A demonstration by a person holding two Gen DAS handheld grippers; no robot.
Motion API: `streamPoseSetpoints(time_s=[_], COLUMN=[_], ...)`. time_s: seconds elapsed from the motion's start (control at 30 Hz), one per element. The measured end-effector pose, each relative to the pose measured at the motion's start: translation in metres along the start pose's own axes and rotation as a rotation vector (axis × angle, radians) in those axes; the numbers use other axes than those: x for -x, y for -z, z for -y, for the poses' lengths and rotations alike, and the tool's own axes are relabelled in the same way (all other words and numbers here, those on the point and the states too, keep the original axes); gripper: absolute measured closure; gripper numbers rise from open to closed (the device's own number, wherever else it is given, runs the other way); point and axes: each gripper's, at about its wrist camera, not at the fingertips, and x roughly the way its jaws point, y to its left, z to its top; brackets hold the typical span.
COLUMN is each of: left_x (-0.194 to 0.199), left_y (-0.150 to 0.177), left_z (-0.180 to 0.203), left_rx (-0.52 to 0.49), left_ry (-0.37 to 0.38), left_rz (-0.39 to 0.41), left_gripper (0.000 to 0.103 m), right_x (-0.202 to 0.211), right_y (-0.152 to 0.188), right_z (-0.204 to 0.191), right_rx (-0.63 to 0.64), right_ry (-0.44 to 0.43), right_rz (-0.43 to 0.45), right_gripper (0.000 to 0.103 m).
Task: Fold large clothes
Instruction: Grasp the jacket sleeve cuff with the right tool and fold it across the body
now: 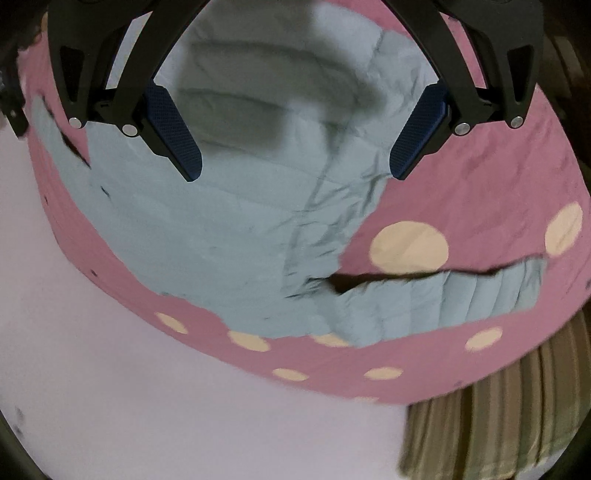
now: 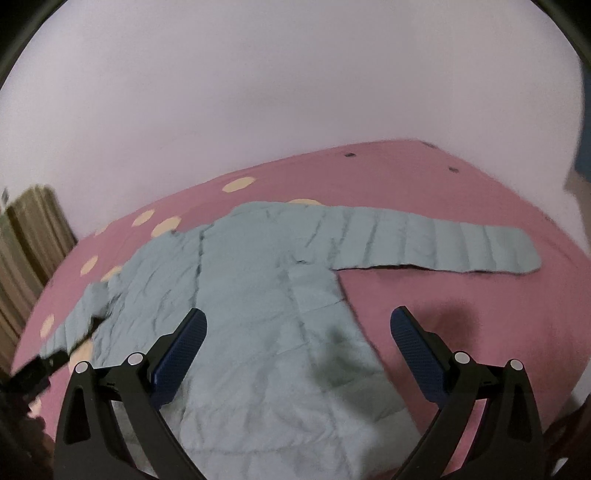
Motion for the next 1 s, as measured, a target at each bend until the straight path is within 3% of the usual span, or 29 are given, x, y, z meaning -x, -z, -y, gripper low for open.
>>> streamPoseSetpoints(time_s=[0.1, 0.3, 0.33, 0.4, 0.57, 0.67, 1.0], left_x=[-0.024, -0.06, -0.062, -0.069, -0.079, -0.084, -0.094], left_y=[-0.006, -0.002, -0.001, 0.0, 0.003, 0.005, 0.007], left_z=[-0.025, -0.066, -0.068, -0.071, -0.071, -0.071, -0.062], left_rx=[0.098, 0.266, 0.27, 0.268, 0.259, 0.241, 0.165], left_ry=[-0.001, -0.037, -0.047, -0.076, -0.115, -0.145, -0.226], left_rz=[-0.033, -0.089, -0.091, -0.096, -0.108, -0.115, -0.108], left_gripper=[0.002, 0.002, 0.002, 0.002, 0.002, 0.002, 0.002], right_x=[-0.015, -0.04, -0.043, -0.05, -0.065, -0.074, -0.098], right_y=[-0.011, -0.03, -0.03, -0.029, -0.009, 0.0, 0.013], right_z=[0.039, 0.143, 0.163, 0.197, 0.269, 0.292, 0.332], right_rx=[-0.1, -0.34, -0.389, -0.476, -0.7, -0.782, -0.925], right_ry=[-0.012, 0.079, 0.086, 0.119, 0.106, 0.113, 0.108], right_rz=[0.016, 0.073, 0.077, 0.067, 0.072, 0.078, 0.147], right_gripper=[0.005, 0.009, 0.025, 0.038, 0.038, 0.038, 0.037])
